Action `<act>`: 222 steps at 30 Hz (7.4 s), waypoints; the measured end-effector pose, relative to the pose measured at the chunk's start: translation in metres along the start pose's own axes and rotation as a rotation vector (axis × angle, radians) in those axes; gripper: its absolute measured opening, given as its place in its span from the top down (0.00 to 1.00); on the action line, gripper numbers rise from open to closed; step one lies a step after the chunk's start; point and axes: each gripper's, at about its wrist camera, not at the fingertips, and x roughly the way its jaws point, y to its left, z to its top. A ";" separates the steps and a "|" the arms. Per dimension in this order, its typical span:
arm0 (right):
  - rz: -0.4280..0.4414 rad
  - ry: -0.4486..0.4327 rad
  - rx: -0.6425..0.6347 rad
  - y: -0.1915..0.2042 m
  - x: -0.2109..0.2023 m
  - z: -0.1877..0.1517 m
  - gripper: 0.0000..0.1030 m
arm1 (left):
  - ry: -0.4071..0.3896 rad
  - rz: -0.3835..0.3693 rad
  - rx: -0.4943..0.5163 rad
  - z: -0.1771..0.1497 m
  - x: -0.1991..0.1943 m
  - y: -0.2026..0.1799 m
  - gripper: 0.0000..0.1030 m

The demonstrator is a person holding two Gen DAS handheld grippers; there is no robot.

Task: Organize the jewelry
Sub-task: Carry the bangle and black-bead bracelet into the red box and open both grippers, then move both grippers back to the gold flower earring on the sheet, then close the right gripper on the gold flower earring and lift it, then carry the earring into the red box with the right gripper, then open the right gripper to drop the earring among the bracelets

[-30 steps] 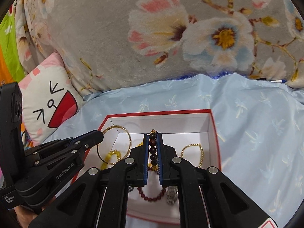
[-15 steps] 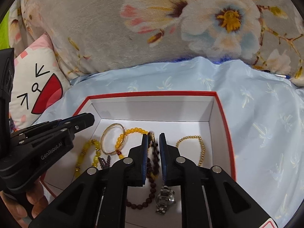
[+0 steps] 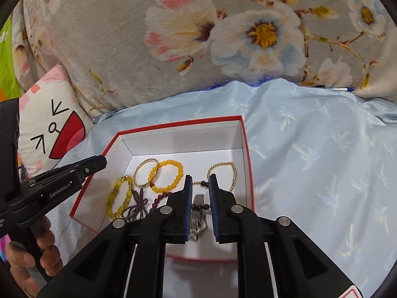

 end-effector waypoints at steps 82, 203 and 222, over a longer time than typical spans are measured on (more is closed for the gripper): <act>-0.009 0.169 0.034 0.020 -0.086 -0.171 0.84 | 0.115 -0.036 -0.021 -0.194 -0.101 -0.011 0.60; -0.016 0.112 0.021 0.006 0.057 0.043 0.84 | 0.133 0.100 0.017 0.024 0.049 -0.019 0.82; -0.025 0.139 0.003 0.009 0.075 0.038 0.84 | 0.134 0.095 0.014 0.025 0.063 -0.018 0.82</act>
